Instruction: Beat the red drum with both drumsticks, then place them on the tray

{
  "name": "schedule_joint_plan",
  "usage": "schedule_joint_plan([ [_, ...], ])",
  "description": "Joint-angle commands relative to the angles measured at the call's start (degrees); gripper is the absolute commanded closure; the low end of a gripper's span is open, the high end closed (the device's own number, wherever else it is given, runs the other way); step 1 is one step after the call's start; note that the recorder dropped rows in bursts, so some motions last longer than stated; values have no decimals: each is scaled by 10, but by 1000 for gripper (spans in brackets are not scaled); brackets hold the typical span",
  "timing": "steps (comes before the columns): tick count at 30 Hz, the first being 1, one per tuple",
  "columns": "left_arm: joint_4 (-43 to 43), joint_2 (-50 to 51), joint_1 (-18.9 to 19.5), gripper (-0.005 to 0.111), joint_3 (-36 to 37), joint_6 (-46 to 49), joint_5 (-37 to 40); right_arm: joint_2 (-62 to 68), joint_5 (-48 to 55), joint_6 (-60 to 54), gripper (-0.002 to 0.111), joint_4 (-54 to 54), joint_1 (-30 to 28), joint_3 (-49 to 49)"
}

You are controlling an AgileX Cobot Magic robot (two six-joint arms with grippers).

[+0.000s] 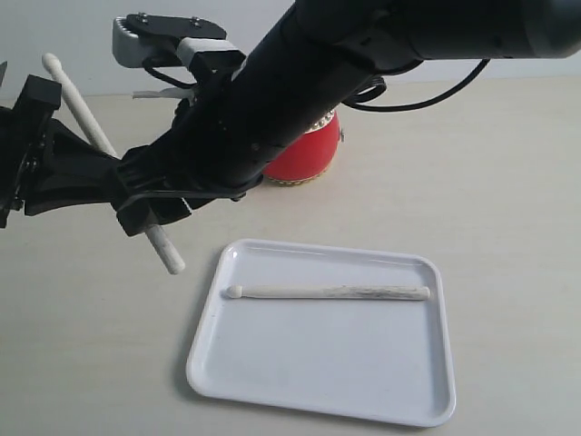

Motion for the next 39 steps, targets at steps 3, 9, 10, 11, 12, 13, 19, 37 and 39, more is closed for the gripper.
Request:
schedule_joint_plan([
  [3,-18,1,2,107,3,-2,9,19,-1,1,44,-1,1,-3],
  [9,-18,1,2,107,3,-2,9,19,7,2,48,-1,1,-3],
  [10,-18,1,2,107,3,-2,9,19,8,2,49,-1,1,-3],
  [11,-18,1,2,107,3,-2,9,19,9,2,51,-1,1,-3],
  [12,-18,1,2,107,3,-2,9,19,10,2,51,-1,1,-3],
  [13,-18,1,2,107,3,-2,9,19,13,2,52,-1,1,-3],
  [19,-18,1,2,107,3,-2,9,19,23,1,56,-1,1,-3],
  [37,-18,1,2,107,3,-1,17,19,21,1,78,40,1,-3],
  [39,-18,1,2,107,3,-1,19,19,21,1,91,40,1,-3],
])
